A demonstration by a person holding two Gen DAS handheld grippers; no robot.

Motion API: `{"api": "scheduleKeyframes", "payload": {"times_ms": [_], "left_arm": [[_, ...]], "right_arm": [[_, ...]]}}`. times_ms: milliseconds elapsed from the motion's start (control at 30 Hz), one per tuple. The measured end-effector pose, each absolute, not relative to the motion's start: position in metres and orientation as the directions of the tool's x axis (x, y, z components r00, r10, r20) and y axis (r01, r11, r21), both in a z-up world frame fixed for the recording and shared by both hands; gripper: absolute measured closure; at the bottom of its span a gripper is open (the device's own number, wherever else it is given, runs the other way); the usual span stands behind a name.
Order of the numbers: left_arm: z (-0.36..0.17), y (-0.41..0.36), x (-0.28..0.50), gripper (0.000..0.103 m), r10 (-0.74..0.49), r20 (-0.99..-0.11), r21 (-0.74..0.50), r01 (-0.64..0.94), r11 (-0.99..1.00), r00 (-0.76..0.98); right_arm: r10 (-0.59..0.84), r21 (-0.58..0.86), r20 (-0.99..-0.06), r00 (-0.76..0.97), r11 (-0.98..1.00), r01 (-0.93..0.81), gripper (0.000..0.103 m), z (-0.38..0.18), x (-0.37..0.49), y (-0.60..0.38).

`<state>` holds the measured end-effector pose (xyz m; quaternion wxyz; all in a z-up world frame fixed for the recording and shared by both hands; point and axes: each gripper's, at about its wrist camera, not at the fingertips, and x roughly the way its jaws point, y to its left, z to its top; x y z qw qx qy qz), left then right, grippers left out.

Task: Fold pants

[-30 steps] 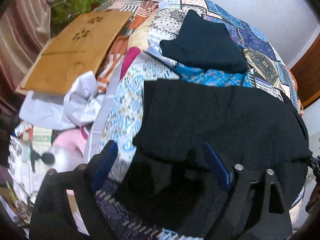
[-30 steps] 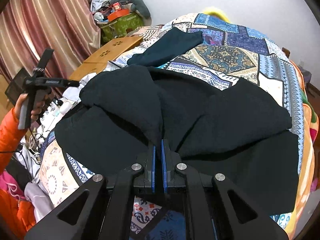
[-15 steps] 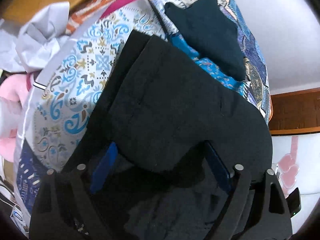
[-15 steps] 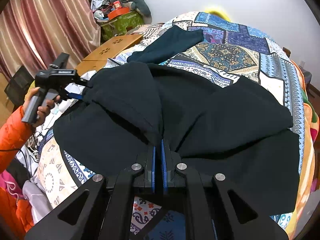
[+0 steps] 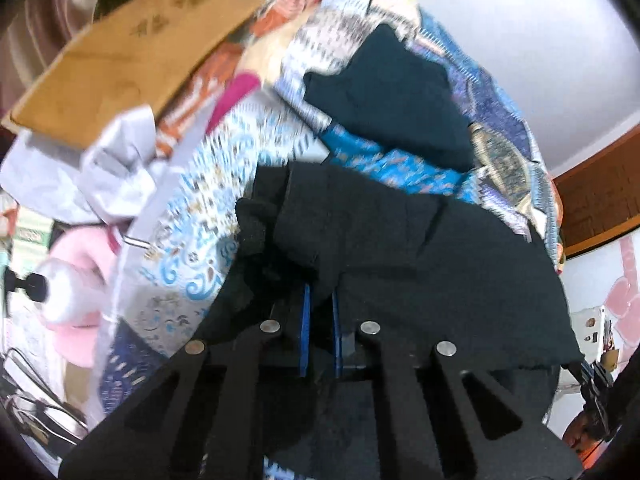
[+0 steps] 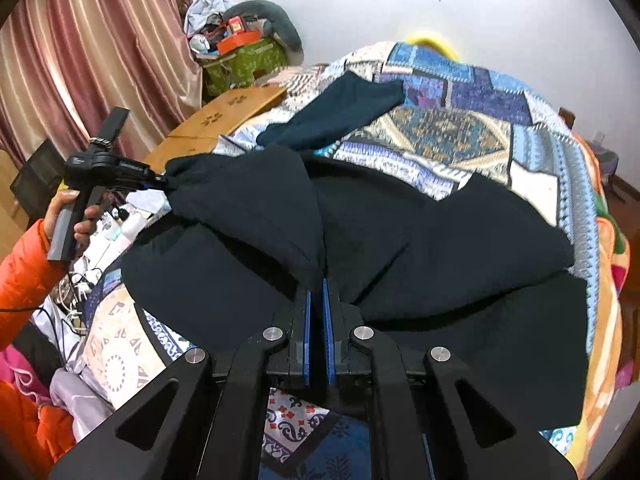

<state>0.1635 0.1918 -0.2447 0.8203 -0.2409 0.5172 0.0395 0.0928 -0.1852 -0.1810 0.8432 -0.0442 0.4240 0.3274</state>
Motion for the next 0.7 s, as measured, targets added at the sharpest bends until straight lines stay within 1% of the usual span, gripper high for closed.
{"api": "scheduleKeyframes", "payload": {"times_ms": [167,267,333,467,533,633,700], "left_arm": [[-0.201,0.181,0.134,0.095,-0.135,-0.852,-0.296,-0.254,0.921,0.505],[-0.198,0.176,0.113,0.095,-0.118,-0.861,-0.263,-0.233,0.936,0.495],[-0.205,0.173,0.103,0.095,-0.106,-0.872,-0.242,-0.231,0.942,0.478],[-0.237,0.166,0.091,0.094,-0.082,-0.906,-0.195,-0.237,0.952,0.416],[-0.254,0.162,0.089,0.094,-0.077,-0.922,-0.175,-0.23,0.957,0.38],[-0.267,0.154,0.087,0.089,-0.066,-0.936,-0.148,-0.216,0.965,0.345],[-0.264,0.152,0.086,0.084,-0.042,-0.937,-0.121,-0.21,0.97,0.347]], "right_arm": [[0.514,0.187,-0.732,0.447,0.783,-0.594,0.098,-0.169,0.083,-0.192],[0.515,0.186,-0.734,0.443,0.779,-0.599,0.098,-0.168,0.075,-0.195],[0.513,0.189,-0.742,0.432,0.778,-0.599,0.098,-0.172,0.071,-0.195],[0.499,0.201,-0.764,0.409,0.786,-0.585,0.098,-0.187,0.069,-0.193],[0.495,0.214,-0.774,0.394,0.791,-0.573,0.096,-0.193,0.07,-0.192],[0.492,0.211,-0.774,0.399,0.794,-0.57,0.095,-0.191,0.068,-0.193],[0.479,0.19,-0.779,0.405,0.796,-0.575,0.093,-0.187,0.068,-0.194]]}}
